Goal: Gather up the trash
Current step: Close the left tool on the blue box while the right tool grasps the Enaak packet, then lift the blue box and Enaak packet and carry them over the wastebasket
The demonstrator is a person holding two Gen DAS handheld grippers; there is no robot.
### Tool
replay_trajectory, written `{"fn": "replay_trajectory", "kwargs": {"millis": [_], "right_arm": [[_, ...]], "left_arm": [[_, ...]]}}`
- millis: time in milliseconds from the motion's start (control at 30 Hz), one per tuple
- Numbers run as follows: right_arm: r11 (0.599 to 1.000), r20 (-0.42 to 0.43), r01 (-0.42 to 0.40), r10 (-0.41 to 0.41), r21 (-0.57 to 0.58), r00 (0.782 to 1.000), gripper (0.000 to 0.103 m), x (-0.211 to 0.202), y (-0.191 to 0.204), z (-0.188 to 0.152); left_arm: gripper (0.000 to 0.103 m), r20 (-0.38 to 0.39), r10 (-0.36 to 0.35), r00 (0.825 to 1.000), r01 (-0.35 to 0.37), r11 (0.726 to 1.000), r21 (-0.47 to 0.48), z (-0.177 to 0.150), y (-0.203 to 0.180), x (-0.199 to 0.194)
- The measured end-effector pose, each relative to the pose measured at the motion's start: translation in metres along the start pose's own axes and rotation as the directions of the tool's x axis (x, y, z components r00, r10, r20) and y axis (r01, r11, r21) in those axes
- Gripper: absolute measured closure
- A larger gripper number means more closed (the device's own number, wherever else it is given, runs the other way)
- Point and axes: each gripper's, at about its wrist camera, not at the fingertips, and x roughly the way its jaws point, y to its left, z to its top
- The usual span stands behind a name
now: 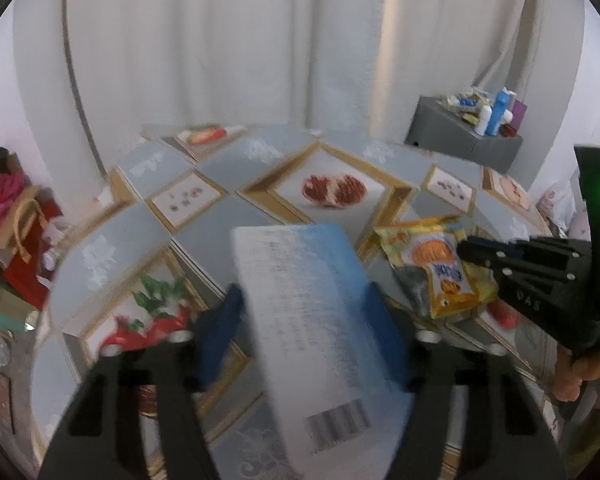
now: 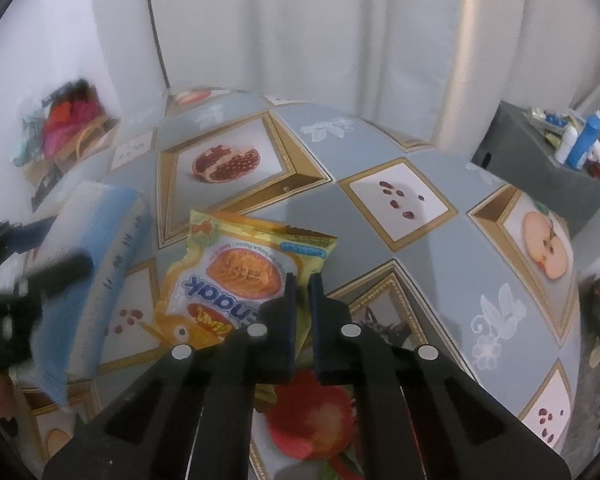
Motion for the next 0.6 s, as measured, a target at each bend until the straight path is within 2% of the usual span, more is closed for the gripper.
{"fn": "replay_trajectory", "kwargs": {"millis": [200,333,400,433,600], "right_arm": [[0.999,0.016,-0.013,0.012,0.032,1.000,0.102,-0.008,-0.009,-0.002],[0.999,0.028,-0.004,0.003,0.035,1.000,0.102,-0.016,-0.013,-0.004],[0.999,0.033,0.005,-0.006,0.033,0.999,0.102,-0.021,-0.015,-0.007],[0.999,0.034,0.008,-0.009,0.032,0.999,0.102,-0.022,-0.016,-0.008],[0.999,0.038,0.015,-0.016,0.042,0.999,0.102,-0.030,-0.022,-0.014]], "left_arm": [[0.053,-0.028,-0.011,1.000,0.010,1.000,-0.026,0.002,0.004,0.002],[0.052,-0.052,-0.047,0.998,0.044,0.997,-0.057,-0.001,0.006,0.002],[0.038,-0.062,-0.055,0.997,0.052,0.997,-0.054,-0.004,0.002,0.002],[0.028,-0.063,-0.052,0.997,0.049,0.998,-0.047,-0.004,0.000,0.002],[0.020,-0.105,-0.046,0.993,0.045,0.999,-0.012,-0.009,-0.012,0.004]]}}
